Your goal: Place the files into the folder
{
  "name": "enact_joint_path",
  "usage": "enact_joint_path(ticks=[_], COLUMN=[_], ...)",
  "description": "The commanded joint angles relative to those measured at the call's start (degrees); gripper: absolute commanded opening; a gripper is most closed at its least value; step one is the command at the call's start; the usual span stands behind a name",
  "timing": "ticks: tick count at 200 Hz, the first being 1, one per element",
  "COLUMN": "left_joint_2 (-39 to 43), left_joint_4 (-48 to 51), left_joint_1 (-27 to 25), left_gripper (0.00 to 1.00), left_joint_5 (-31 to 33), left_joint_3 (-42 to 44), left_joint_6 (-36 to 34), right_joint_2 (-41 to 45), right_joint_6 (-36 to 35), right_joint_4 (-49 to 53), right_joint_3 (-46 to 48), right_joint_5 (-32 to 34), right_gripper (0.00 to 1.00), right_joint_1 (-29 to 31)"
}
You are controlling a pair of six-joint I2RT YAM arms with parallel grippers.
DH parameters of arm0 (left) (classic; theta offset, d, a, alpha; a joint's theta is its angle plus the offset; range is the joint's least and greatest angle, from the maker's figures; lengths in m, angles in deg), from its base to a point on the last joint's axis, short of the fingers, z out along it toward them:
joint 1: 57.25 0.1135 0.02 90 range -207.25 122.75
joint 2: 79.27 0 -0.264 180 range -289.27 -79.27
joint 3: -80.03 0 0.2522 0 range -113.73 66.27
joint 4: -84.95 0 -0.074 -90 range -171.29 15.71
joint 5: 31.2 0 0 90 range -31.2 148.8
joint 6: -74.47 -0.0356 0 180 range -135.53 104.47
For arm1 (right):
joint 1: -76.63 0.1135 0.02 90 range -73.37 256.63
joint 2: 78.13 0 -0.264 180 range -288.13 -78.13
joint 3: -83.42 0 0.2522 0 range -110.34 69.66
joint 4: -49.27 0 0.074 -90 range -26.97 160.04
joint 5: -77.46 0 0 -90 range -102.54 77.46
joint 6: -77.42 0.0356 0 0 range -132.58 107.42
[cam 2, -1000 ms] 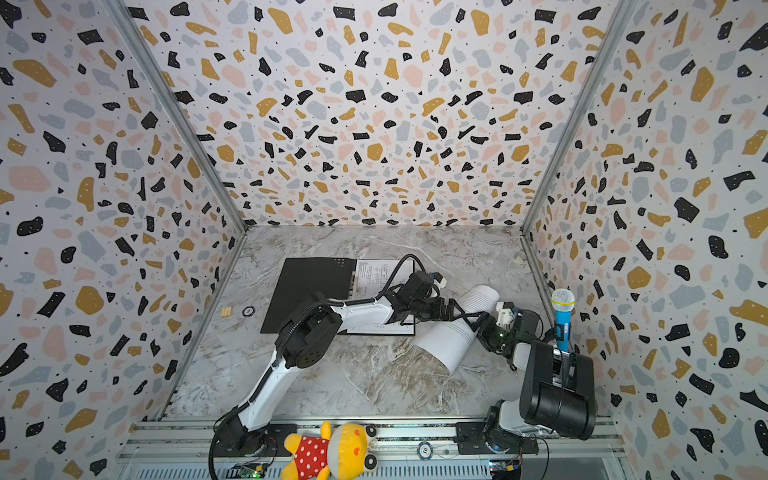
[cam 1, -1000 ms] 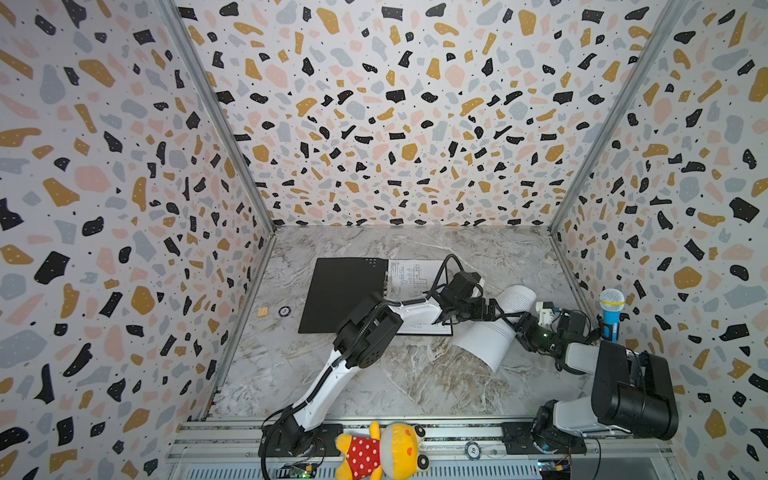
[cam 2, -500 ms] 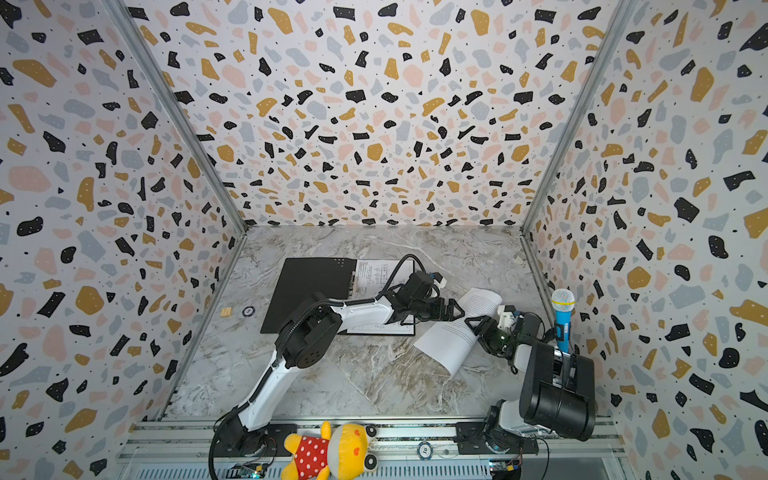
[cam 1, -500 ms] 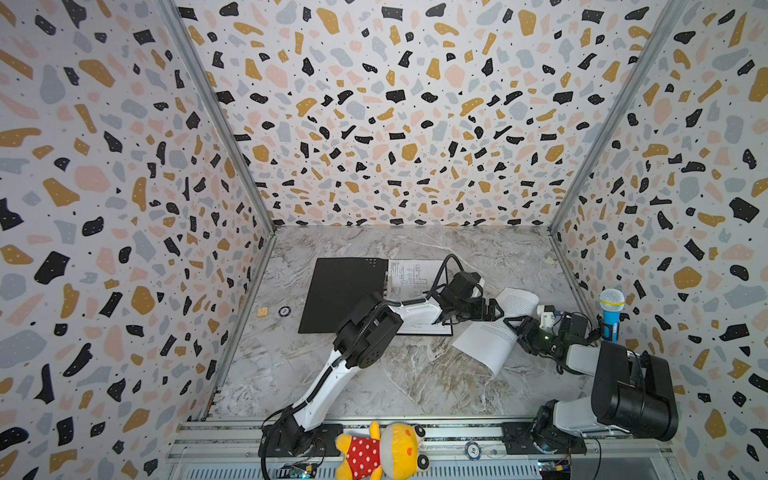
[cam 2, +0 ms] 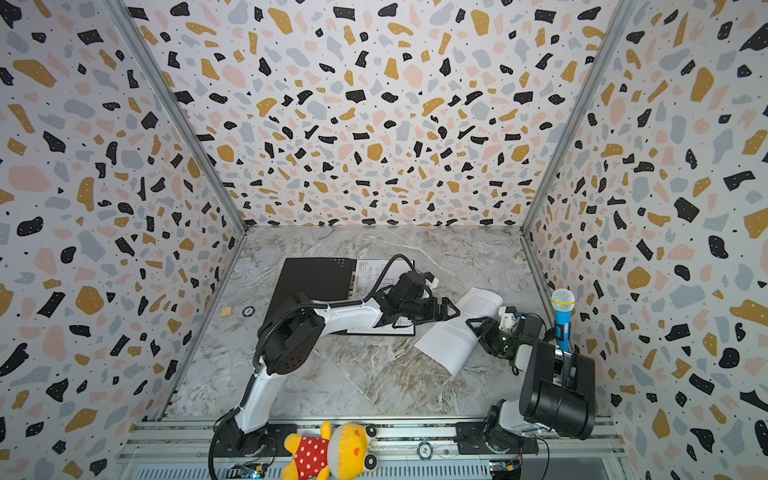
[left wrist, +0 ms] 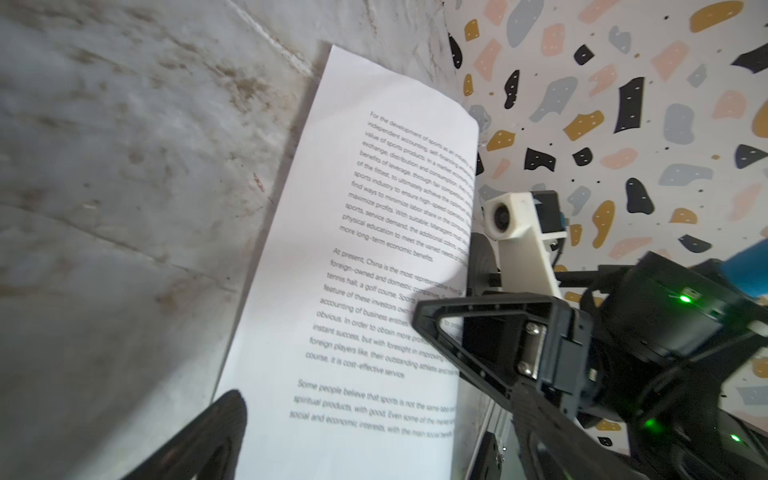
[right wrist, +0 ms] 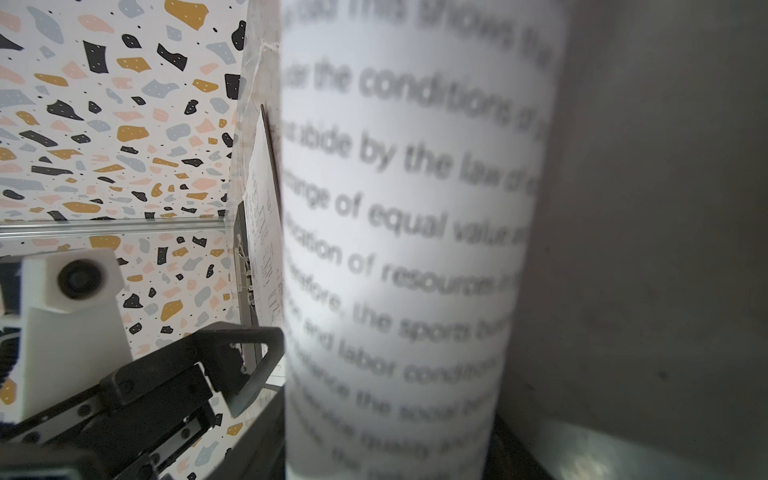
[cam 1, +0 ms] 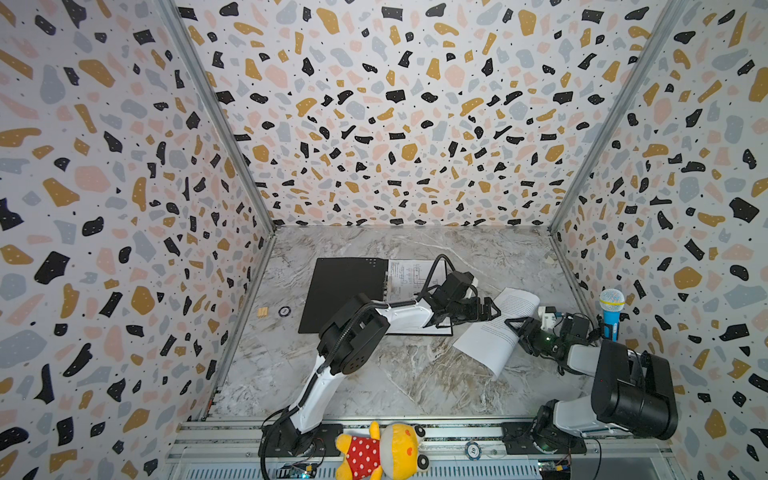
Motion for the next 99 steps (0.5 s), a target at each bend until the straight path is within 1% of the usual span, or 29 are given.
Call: enact_joint_path(ticks=[1,52,71,99], left_joint_2=[4.81,16.59,18.77,19.94], left_joint_4=[-8.87,-20.64,-24.86,-33.63], left_joint_1=[-0.73,-2.0,-3.46,-6.33], left_gripper=[1.0,1.0,1.0,1.0], left_joint_5=[-1.14,1.55,2.39,4.28], left_joint_3=[6.16,23.6,28.51,33.85], left_joint_6=[5.93,15.24,18.97,25.66], right_joint_2=[-2.25,-2.65,-3.01,-3.01], right_joint_6=[-0.2,0.09,0.16,0.18], right_joint_4=[4.82,4.81,4.68,4.79], right_joint_3=[1.37,0.74,0.56,0.3], right_joint_5=[4.02,4.75,4.74,4.89], right_gripper=[0.6,0.6,0.6,0.6], right_joint_1=[-0.16,-0.15,-0.2,-0.19])
